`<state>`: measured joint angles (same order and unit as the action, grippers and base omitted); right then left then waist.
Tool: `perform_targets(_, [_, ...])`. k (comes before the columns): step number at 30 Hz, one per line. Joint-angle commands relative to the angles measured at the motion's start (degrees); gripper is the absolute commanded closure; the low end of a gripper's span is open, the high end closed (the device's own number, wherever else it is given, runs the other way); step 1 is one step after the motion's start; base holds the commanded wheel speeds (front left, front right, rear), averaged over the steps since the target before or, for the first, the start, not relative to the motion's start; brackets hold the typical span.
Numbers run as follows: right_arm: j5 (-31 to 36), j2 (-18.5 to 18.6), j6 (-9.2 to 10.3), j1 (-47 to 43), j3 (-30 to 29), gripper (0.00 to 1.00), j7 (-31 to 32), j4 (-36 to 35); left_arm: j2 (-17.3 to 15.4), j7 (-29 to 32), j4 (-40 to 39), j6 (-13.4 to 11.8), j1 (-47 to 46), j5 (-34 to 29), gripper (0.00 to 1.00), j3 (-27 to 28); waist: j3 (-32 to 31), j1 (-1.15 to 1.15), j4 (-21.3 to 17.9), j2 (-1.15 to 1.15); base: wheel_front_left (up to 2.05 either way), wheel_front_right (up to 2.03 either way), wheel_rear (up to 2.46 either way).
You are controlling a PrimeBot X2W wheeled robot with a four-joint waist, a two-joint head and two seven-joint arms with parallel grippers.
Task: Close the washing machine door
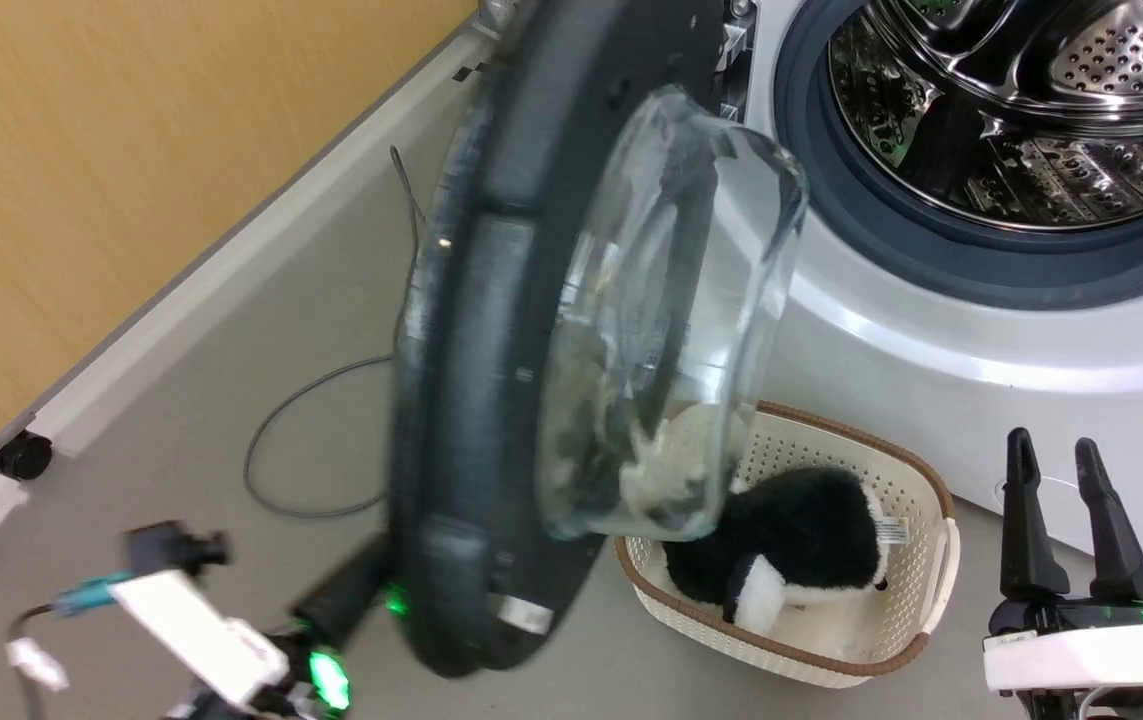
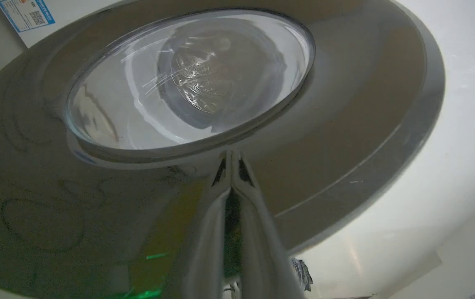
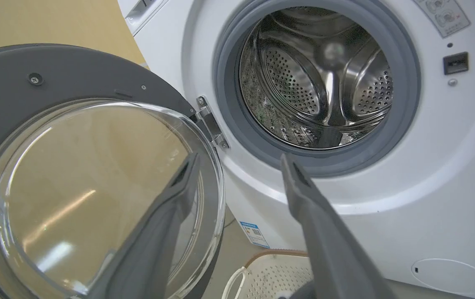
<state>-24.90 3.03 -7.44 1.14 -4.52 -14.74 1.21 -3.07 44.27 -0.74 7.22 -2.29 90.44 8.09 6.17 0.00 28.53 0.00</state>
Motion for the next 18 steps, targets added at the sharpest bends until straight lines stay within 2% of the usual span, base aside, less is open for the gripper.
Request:
perform_targets(1, [-0.11, -0.15, -0.05, 0.65, 0.16, 0.0, -0.26, 0.09, 0.18, 0.2, -1.33, 0.26, 1.09, -0.25, 1.0, -3.32, 0.12, 0.0, -0.47, 0.0, 0.0, 0.0, 0.0])
perform_targets(4, [-0.07, -0.15, -0.05, 0.84, 0.29, 0.0, -0.26, 0.06, 0.18, -0.43, -3.0, 0.26, 2.1, -0.11, 1.0, -9.11, 0.31, 0.0, -1.58, 0.0, 0.0, 0.0, 0.0])
perform_targets(5, [-0.07, -0.15, -0.05, 0.84, 0.29, 0.0, -0.26, 0.06, 0.18, -0.43, -3.0, 0.26, 2.1, -0.11, 1.0, -9.11, 0.31, 0.0, -1.58, 0.0, 0.0, 0.0, 0.0])
perform_targets(11, [0.17, -0.15, -0.05, 1.58, 0.56, 0.0, -0.26, -0.08, 0.19, -2.41, -4.46, 0.26, 1.96, -1.13, 1.0, -18.77, 1.24, 0.0, -5.5, 0.0, 0.0, 0.0, 0.0])
perform_targets(18, [0.56, -0.15, -0.05, 2.47, 0.61, 0.0, -0.26, -0.19, 0.19, -10.14, -2.71, 0.26, -2.81, -3.68, 1.0, -27.23, 2.32, 0.0, -11.74, 0.0, 0.0, 0.0, 0.0])
